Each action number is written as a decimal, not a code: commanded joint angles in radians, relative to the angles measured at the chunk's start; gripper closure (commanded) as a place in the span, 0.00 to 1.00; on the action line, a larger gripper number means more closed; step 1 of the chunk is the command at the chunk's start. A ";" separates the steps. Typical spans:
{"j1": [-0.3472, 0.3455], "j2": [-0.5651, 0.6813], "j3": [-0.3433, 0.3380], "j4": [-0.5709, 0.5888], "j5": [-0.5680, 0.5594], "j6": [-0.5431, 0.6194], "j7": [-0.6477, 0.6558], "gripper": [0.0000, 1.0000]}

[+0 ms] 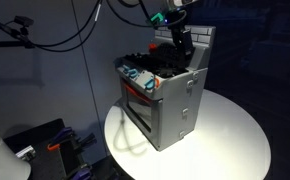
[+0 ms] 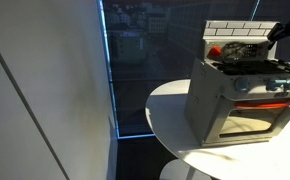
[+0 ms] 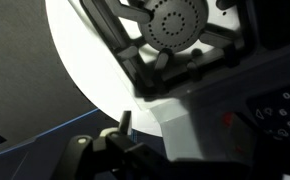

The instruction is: Press a button on the stove

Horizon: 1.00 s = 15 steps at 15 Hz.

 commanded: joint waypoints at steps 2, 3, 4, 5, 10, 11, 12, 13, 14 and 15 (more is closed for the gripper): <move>0.016 0.028 -0.021 0.047 0.009 -0.011 -0.010 0.00; 0.016 0.031 -0.022 0.051 0.009 -0.011 -0.010 0.00; 0.017 0.034 -0.023 0.054 0.009 -0.011 -0.010 0.00; 0.017 0.037 -0.024 0.058 0.009 -0.010 -0.011 0.00; 0.020 0.055 -0.028 0.074 0.015 -0.008 -0.017 0.00; 0.021 0.057 -0.028 0.076 0.017 -0.008 -0.018 0.00; 0.022 0.058 -0.027 0.076 0.017 -0.007 -0.017 0.00; 0.023 0.061 -0.027 0.077 0.017 -0.006 -0.017 0.00; 0.024 0.063 -0.027 0.078 0.019 -0.007 -0.018 0.00; 0.026 0.065 -0.027 0.081 0.020 -0.007 -0.017 0.00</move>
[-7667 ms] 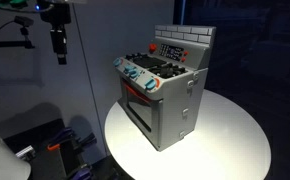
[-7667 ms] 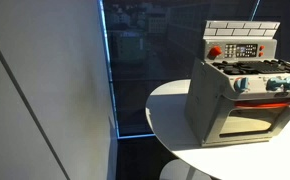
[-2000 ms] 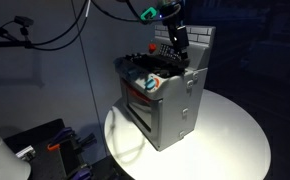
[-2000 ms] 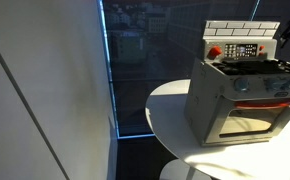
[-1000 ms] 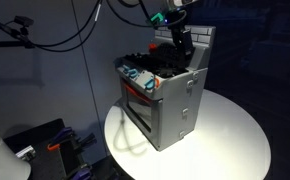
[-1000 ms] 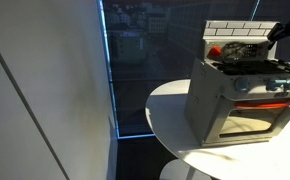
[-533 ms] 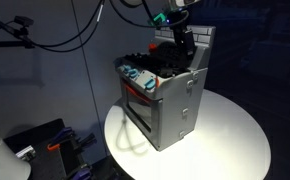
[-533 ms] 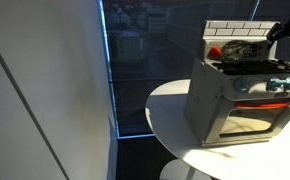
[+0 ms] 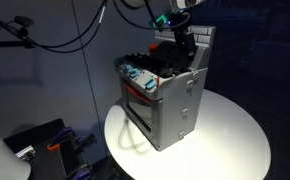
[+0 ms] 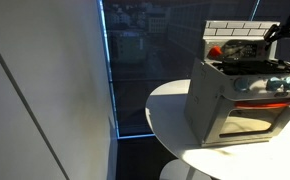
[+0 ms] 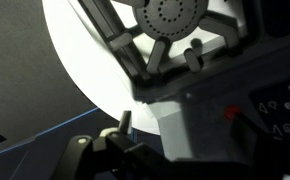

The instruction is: Press a button on the stove

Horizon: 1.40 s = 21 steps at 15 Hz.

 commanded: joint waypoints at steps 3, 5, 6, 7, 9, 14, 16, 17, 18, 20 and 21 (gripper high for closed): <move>0.021 0.028 -0.016 0.045 0.017 -0.009 -0.014 0.00; 0.023 0.034 -0.016 0.052 0.018 -0.009 -0.014 0.00; 0.025 0.036 -0.017 0.054 0.018 -0.008 -0.014 0.00; 0.026 0.039 -0.017 0.058 0.018 -0.009 -0.014 0.00; 0.028 0.044 -0.019 0.064 0.014 -0.007 -0.010 0.00; 0.030 0.057 -0.024 0.083 0.009 -0.007 -0.003 0.00; 0.030 0.064 -0.026 0.094 0.006 -0.010 -0.002 0.00; 0.030 0.067 -0.028 0.098 0.004 -0.010 0.000 0.00; 0.030 0.068 -0.029 0.100 0.005 -0.011 -0.001 0.00; 0.032 0.061 -0.031 0.093 0.004 -0.013 -0.001 0.00; 0.032 0.054 -0.031 0.085 0.004 -0.015 -0.005 0.00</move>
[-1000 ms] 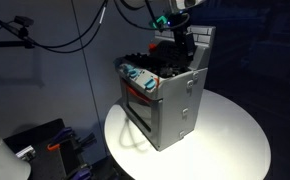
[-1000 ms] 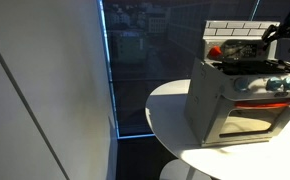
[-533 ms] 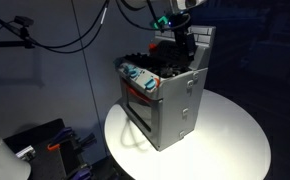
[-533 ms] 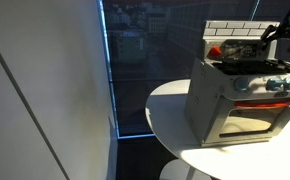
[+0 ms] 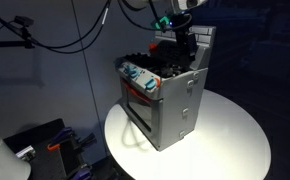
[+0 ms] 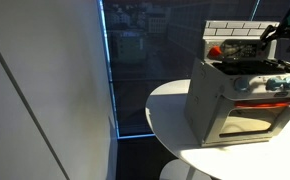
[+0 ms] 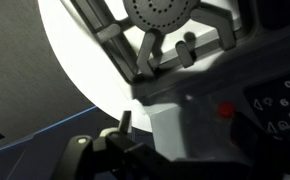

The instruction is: Press a button on the stove

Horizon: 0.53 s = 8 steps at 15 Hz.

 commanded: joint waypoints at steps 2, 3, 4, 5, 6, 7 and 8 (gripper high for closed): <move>0.014 -0.010 -0.017 0.012 0.005 -0.021 -0.016 0.00; 0.014 -0.025 -0.015 -0.003 0.011 -0.027 -0.026 0.00; 0.014 -0.044 -0.014 -0.023 0.011 -0.032 -0.032 0.00; 0.013 -0.060 -0.012 -0.037 0.016 -0.040 -0.045 0.00; 0.013 -0.079 -0.010 -0.054 0.015 -0.046 -0.054 0.00; 0.013 -0.102 -0.008 -0.073 0.018 -0.056 -0.066 0.00; 0.014 -0.129 -0.005 -0.094 0.020 -0.068 -0.078 0.00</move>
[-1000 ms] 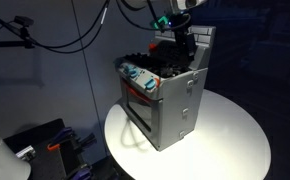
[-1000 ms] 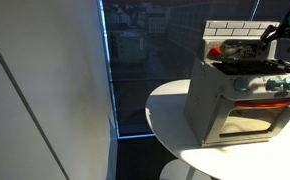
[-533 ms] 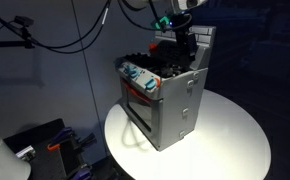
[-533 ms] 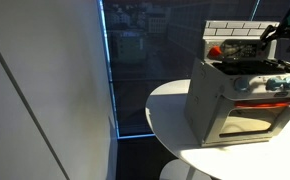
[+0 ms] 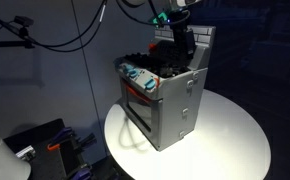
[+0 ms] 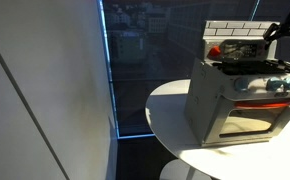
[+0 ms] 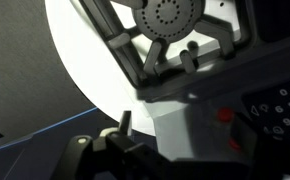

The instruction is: Press a button on the stove

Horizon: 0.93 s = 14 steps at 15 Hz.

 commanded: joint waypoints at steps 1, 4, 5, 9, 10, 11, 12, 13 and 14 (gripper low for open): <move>0.011 -0.119 -0.001 -0.093 0.016 -0.050 -0.060 0.00; 0.011 -0.217 0.011 -0.170 0.015 -0.107 -0.095 0.00; 0.010 -0.251 0.016 -0.193 0.016 -0.131 -0.109 0.00; 0.006 -0.382 0.036 -0.273 0.039 -0.254 -0.174 0.00; 0.005 -0.414 0.041 -0.289 0.045 -0.290 -0.188 0.00; 0.006 -0.446 0.044 -0.306 0.054 -0.323 -0.212 0.00; 0.007 -0.475 0.046 -0.318 0.062 -0.356 -0.233 0.00; 0.008 -0.503 0.047 -0.329 0.074 -0.385 -0.258 0.00; 0.010 -0.533 0.046 -0.341 0.089 -0.413 -0.290 0.00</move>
